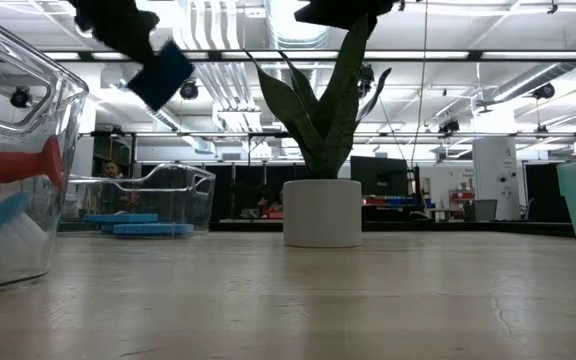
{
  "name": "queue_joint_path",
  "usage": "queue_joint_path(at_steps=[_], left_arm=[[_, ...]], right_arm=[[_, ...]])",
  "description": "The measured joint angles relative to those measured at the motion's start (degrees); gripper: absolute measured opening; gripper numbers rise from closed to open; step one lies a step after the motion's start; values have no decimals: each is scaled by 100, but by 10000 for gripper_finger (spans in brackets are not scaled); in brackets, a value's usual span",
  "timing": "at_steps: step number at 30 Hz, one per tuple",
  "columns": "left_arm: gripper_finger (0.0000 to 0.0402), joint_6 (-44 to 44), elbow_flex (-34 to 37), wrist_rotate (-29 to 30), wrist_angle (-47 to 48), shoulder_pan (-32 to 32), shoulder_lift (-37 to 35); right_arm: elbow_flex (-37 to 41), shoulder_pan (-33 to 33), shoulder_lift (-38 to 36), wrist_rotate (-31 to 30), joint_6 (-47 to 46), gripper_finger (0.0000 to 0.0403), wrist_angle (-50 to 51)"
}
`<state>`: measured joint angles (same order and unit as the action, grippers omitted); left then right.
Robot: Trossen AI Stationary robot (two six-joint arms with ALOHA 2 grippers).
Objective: Pick & Place Kitchen Sink Supplies
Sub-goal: Put the blue sponge into the top transparent bin, then return to Home Position
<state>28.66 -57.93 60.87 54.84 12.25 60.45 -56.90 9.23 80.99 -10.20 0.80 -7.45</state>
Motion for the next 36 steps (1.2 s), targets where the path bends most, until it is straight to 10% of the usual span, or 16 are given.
queue_joint_path(at_steps=[18,27,36], left_arm=[[21,-877,15,-4000,268,-2977,1179],[34,-961,11,-3782,266,-3047,1886],[162,-990,-12,-3688,277,-3051,1844]], right_arm=[[0,2,0,17,-66,161,282],[0,2,-4,15,-37,147,382],[0,2,-4,13,-2,132,615]])
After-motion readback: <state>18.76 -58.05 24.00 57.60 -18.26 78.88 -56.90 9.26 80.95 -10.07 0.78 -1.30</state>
